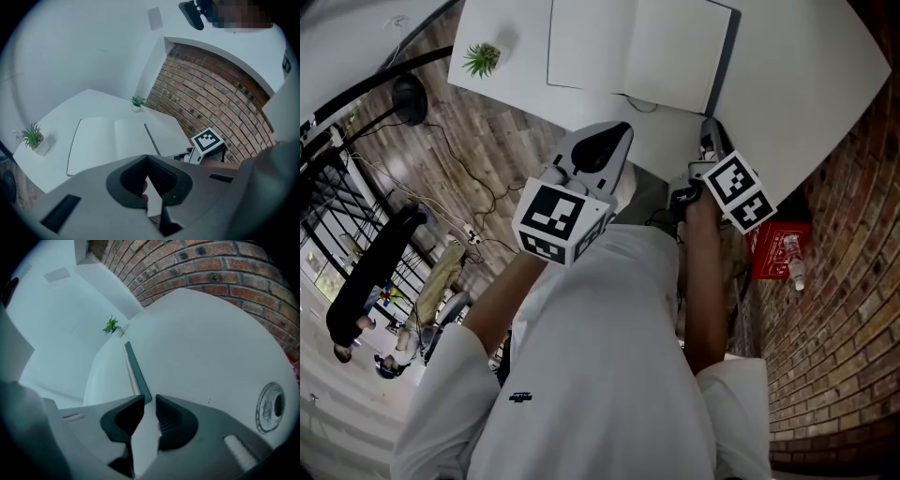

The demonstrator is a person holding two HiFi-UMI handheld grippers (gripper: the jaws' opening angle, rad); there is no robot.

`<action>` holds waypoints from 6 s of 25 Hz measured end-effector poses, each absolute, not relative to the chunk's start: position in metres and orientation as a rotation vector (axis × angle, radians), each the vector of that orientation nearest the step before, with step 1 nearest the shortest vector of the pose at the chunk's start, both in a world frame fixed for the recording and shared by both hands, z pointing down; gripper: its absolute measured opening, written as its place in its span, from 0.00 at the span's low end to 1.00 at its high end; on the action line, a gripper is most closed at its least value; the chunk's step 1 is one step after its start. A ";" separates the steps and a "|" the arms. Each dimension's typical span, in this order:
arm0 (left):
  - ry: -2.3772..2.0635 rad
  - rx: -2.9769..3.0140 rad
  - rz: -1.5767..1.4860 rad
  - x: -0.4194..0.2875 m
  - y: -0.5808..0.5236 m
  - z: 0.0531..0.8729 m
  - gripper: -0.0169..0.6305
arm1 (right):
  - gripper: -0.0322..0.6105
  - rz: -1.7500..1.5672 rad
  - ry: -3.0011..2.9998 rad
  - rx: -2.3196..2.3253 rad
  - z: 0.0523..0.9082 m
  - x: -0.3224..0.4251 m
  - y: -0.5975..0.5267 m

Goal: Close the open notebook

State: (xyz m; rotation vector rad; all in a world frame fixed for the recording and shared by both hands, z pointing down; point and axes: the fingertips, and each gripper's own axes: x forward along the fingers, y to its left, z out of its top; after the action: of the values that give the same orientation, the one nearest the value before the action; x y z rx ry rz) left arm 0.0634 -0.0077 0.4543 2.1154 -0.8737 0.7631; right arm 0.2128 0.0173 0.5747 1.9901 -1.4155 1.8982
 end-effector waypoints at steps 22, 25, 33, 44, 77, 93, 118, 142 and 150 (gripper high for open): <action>-0.877 2.111 0.760 0.062 -0.010 0.453 0.03 | 0.09 1.854 -1.262 1.938 0.581 0.215 0.010; -0.881 2.118 0.754 0.062 -0.011 0.450 0.03 | 0.06 1.853 -1.225 1.986 0.581 0.216 0.011; -0.900 2.121 0.745 0.053 -0.011 0.445 0.03 | 0.06 1.913 -1.351 2.028 0.562 0.212 0.007; -0.901 2.132 0.731 0.048 -0.005 0.439 0.03 | 0.07 1.877 -1.478 1.978 0.547 0.201 0.004; -0.920 2.102 0.736 0.028 -0.015 0.450 0.03 | 0.61 1.629 -1.750 1.665 0.563 0.178 -0.034; -0.933 2.085 0.760 0.021 -0.032 0.474 0.03 | 0.57 1.301 -1.498 1.613 0.580 0.175 -0.028; -0.908 2.109 0.766 0.021 -0.016 0.468 0.03 | 0.23 1.396 -1.530 1.771 0.562 0.178 -0.028; -1.057 2.114 0.599 -0.026 -0.018 0.419 0.03 | 0.15 1.065 -1.794 1.707 0.457 0.107 -0.053; -1.146 2.077 0.526 -0.085 -0.021 0.408 0.03 | 0.15 0.875 -1.774 1.585 0.443 0.054 -0.066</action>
State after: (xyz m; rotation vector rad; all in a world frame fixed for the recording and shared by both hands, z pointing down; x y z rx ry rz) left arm -0.0853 -0.0212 0.4075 2.0775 -1.1462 0.5263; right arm 0.0542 -0.0660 0.4428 1.5846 -1.7744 0.8754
